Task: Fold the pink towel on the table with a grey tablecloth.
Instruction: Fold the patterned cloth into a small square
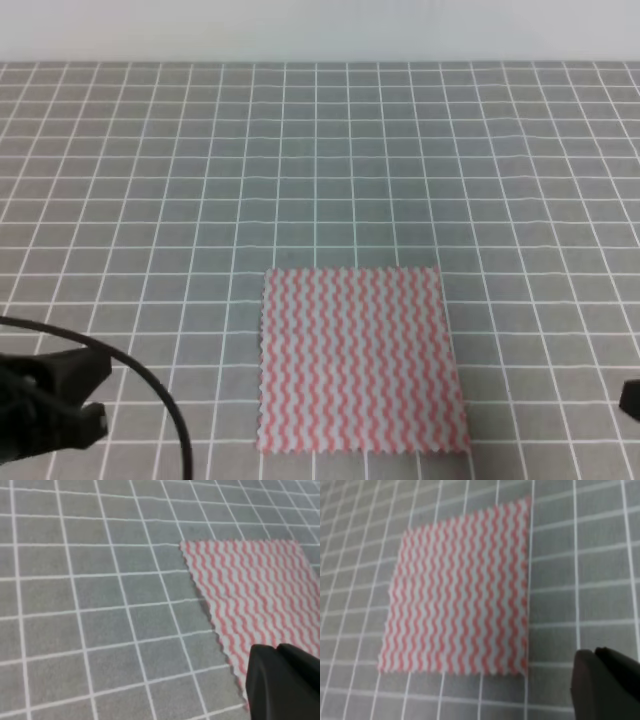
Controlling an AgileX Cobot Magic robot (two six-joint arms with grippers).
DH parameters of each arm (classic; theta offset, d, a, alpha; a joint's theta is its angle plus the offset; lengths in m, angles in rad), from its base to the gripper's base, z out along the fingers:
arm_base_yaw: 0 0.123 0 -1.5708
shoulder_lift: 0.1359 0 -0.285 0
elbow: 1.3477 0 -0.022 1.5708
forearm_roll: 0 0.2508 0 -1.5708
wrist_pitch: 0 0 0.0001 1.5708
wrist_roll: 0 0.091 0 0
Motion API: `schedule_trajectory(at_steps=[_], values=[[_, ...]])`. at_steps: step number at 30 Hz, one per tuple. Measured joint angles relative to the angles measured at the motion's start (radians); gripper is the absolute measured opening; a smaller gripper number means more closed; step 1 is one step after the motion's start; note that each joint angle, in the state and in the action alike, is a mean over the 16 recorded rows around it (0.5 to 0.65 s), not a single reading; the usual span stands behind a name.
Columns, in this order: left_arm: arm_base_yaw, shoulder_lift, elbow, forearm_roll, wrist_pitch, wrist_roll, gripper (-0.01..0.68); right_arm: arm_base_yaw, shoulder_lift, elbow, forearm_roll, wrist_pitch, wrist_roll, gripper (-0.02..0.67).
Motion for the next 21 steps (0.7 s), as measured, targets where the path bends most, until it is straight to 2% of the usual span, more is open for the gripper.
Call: schedule_trajectory(at_steps=[6,12,17,21], values=[[0.0,0.087,-0.003,-0.209,-0.014,0.226,-0.003,0.071,0.134,-0.045,0.039,0.006,-0.027,-0.015],[0.0,0.169,-0.006,-0.43,0.005,0.433,-0.003,0.233,0.275,-0.097,0.031,-0.075,0.005,-0.015],[-0.008,0.238,-0.016,-0.552,0.044,0.545,-0.003,0.364,0.387,-0.131,-0.004,-0.15,0.058,-0.014],[-0.034,0.28,-0.03,-0.6,0.064,0.597,-0.003,0.433,0.469,-0.146,-0.04,-0.187,0.097,0.001]])
